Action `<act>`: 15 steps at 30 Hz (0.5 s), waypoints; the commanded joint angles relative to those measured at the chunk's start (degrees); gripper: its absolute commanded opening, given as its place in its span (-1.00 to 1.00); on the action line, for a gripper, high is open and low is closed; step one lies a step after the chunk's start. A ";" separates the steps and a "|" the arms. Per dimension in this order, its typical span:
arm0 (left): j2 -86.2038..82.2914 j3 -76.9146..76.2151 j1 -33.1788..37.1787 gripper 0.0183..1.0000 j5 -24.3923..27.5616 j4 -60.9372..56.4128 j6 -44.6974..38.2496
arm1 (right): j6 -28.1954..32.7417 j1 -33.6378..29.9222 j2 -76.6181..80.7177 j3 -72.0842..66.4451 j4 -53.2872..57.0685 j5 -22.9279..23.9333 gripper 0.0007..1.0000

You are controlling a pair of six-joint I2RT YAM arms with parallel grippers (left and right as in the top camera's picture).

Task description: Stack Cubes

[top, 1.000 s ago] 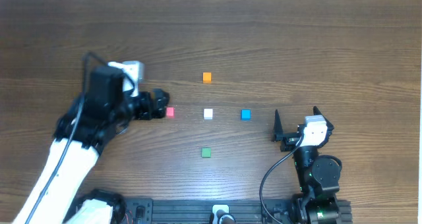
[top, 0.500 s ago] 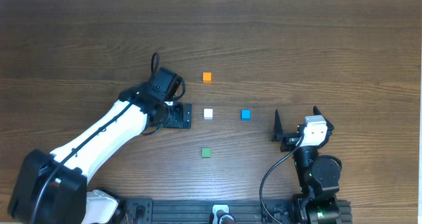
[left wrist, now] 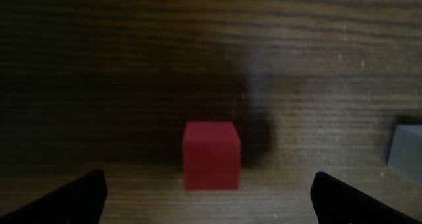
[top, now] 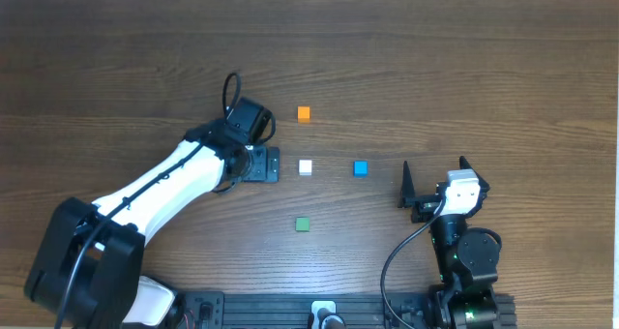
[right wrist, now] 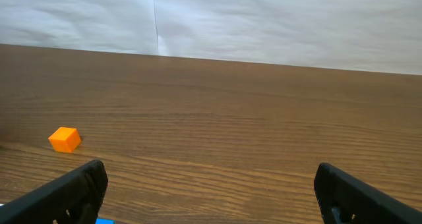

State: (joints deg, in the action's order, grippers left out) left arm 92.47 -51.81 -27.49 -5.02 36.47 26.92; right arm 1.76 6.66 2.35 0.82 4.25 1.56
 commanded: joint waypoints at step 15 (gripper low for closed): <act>3.93 -0.92 2.19 0.98 0.39 -3.08 0.52 | 0.07 0.13 -0.52 -0.52 -0.13 -0.24 0.99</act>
State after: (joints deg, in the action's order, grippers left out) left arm 94.94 -51.88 -25.21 -5.04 33.80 26.89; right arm 1.76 6.66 2.35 0.82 4.25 1.58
